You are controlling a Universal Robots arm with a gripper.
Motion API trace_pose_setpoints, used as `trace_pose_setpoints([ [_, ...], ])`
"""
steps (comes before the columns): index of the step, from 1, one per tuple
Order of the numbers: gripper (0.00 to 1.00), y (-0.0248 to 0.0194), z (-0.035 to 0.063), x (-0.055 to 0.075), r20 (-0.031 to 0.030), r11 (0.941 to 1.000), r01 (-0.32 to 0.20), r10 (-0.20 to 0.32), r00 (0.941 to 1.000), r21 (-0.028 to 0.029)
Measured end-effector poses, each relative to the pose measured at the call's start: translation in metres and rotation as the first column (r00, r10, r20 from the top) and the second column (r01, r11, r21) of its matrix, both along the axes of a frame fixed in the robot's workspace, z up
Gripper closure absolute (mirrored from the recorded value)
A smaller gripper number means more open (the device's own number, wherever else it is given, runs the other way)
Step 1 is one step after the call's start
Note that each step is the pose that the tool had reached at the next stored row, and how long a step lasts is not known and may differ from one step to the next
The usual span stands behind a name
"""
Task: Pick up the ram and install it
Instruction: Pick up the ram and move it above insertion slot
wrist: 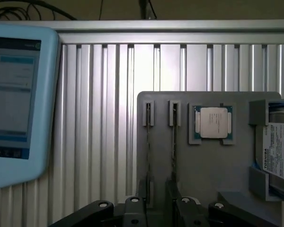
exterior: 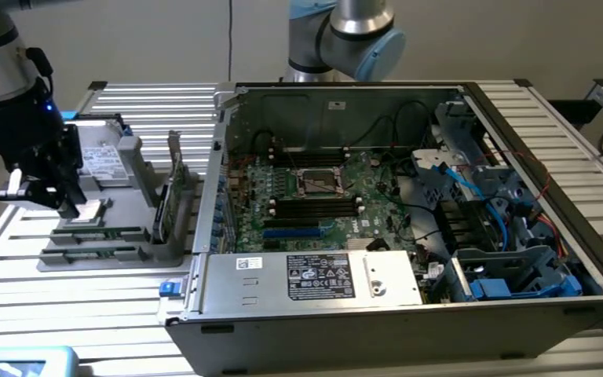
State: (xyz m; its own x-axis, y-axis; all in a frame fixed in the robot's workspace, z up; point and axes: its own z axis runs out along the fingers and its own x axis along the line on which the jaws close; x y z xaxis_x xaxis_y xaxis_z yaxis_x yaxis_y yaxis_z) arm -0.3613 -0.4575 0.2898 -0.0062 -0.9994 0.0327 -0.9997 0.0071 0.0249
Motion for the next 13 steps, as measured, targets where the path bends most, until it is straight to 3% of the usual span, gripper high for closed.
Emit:
trace_pose_setpoints([
  [2, 0.68, -0.0016, -0.0037, 0.0, 0.0, 1.0, -0.001, 0.001, 1.0, 0.0],
  [3, 0.62, -0.0024, -0.0055, 0.0, 0.0, 1.0, -0.001, 0.001, 1.0, 0.0],
  [8, 0.62, -0.0055, -0.0147, 0.001, 0.0, 1.0, -0.001, 0.001, 1.0, 0.0],
  [13, 0.62, -0.0058, -0.0238, 0.006, 0.0001, 1.0, -0.002, 0.002, 1.0, 0.0002],
])
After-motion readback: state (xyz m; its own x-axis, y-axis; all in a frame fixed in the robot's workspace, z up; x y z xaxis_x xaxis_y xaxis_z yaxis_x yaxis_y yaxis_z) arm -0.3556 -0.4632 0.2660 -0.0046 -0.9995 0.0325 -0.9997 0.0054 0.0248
